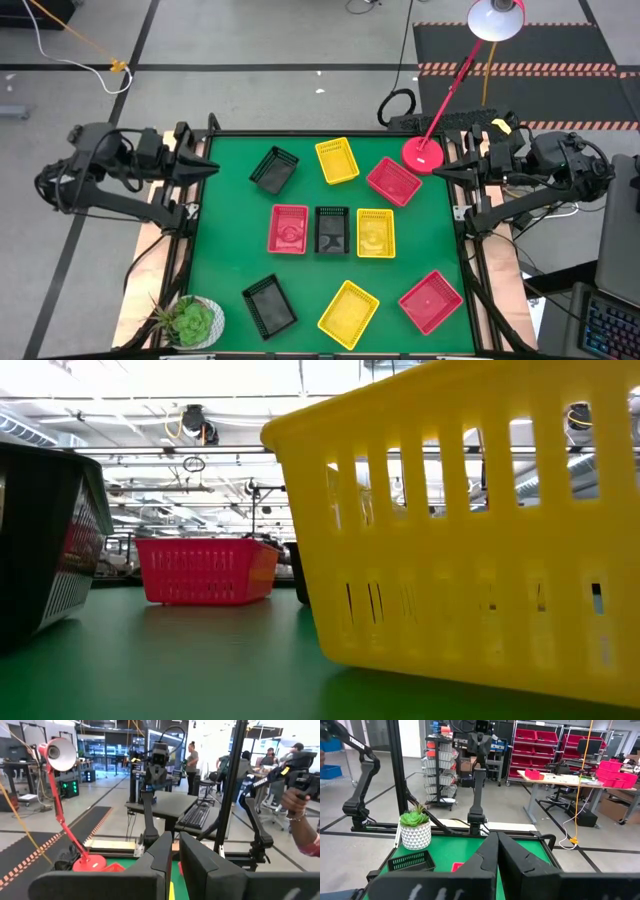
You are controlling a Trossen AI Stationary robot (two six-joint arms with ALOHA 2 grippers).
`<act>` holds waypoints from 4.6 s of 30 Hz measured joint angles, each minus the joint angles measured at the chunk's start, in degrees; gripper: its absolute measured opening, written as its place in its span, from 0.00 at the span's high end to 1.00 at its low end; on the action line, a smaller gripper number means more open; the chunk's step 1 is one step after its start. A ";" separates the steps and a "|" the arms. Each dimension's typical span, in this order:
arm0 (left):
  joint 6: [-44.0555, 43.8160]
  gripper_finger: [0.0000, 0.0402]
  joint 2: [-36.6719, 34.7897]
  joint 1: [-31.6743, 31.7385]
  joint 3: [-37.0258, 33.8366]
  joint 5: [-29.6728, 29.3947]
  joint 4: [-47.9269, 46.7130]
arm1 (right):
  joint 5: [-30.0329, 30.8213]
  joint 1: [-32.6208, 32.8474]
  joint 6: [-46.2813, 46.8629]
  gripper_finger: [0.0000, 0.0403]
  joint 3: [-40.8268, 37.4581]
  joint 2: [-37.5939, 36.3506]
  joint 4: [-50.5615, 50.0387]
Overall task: Stack baskets by color
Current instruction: Stack the top red bin on top of the middle red bin
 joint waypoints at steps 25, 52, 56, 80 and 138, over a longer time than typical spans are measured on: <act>4.20 0.91 6.72 -0.04 0.87 2.35 4.44 | 4.81 0.00 1.16 1.00 2.66 9.72 1.34; 4.81 0.91 13.98 -0.04 0.78 2.33 4.20 | 2.74 -12.07 8.48 1.00 20.72 29.76 -32.32; 4.63 0.91 15.20 -0.04 0.78 2.33 4.18 | 1.31 -13.24 8.72 1.00 20.70 31.27 -35.78; 3.03 0.91 21.54 -2.36 0.87 -0.98 4.17 | 3.27 -16.86 24.44 1.00 20.68 35.23 -41.38; -1.66 0.91 35.35 -11.95 -4.24 -24.13 10.28 | 2.91 -40.26 19.02 0.82 -14.56 37.46 -29.01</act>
